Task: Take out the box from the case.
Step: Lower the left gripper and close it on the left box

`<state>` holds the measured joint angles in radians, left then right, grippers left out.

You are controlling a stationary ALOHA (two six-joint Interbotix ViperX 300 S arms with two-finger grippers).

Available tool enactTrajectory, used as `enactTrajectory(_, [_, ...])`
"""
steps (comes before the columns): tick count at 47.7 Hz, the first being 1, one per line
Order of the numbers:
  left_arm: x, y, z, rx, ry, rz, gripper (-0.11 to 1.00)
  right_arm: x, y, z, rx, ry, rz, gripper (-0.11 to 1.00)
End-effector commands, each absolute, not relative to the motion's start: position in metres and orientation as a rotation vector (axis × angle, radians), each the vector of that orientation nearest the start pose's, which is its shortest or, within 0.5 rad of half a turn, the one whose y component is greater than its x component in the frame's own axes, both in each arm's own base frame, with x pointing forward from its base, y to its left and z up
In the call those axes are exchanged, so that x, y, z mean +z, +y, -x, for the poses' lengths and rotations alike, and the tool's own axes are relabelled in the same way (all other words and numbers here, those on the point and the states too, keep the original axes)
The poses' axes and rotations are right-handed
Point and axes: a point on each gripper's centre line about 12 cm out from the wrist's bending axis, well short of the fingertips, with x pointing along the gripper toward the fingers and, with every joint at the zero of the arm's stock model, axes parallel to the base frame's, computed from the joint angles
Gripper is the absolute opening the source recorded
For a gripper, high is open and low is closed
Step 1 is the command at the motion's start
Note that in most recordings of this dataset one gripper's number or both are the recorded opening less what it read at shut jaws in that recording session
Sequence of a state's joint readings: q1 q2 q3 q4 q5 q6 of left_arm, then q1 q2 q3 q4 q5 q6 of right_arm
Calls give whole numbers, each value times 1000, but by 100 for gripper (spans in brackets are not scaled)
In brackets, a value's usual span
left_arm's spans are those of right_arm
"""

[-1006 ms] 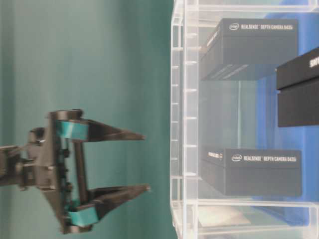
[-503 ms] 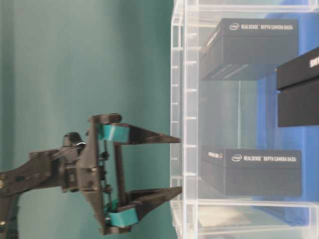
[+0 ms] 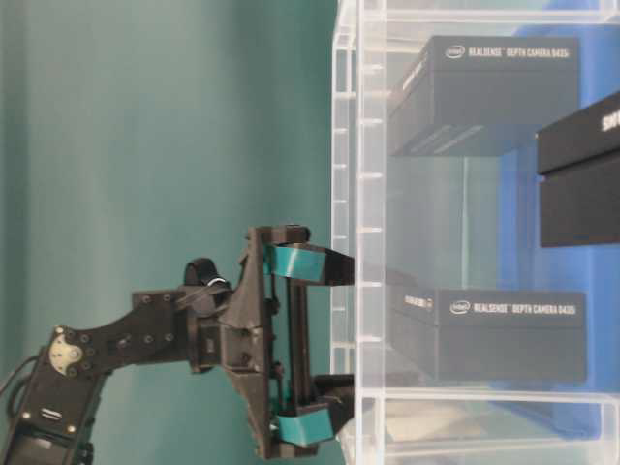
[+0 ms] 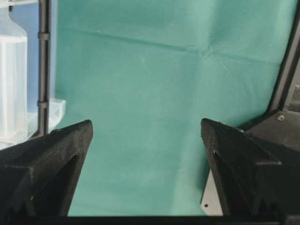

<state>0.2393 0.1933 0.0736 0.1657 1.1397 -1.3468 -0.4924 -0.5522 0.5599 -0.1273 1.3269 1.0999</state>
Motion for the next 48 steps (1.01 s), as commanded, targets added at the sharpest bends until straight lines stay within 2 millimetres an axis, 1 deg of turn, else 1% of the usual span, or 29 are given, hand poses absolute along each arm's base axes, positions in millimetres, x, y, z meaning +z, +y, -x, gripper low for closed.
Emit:
enactTrajectory(1, [221,120,-409,1155,963,1107,92,302,-116,-190,-1180,914,-1115,91])
enactTrajectory(8, [210,119,-408,1157,950,1124,92,302,-115,-191,-1173,912,-1113,91])
enactTrajectory(13, [206,119,-406,1164,956,1125,92,302,-115,-192,-1170,910,-1112,91])
enactTrajectory(22, [204,119,-407,1167,960,1126,92,303,-115,-194,-1157,895,-1109,91])
enactTrajectory(35, [207,118,-411,1150,956,1137,91,303,-115,-195,-1155,894,-1108,91])
enactTrajectory(37, [208,117,-412,1147,957,1147,88,303,-115,-195,-1155,894,-1108,91])
enactTrajectory(39, [208,117,-412,1146,957,1153,82,303,-115,-195,-1154,895,-1107,91])
enactTrajectory(43, [210,115,-413,1138,954,1155,61,303,-114,-195,-1153,896,-1106,91])
enactTrajectory(44, [211,115,-414,1136,953,1153,60,303,-114,-194,-1152,894,-1106,91])
enactTrajectory(48, [214,114,-414,1130,947,1156,60,304,-114,-194,-1151,891,-1107,91])
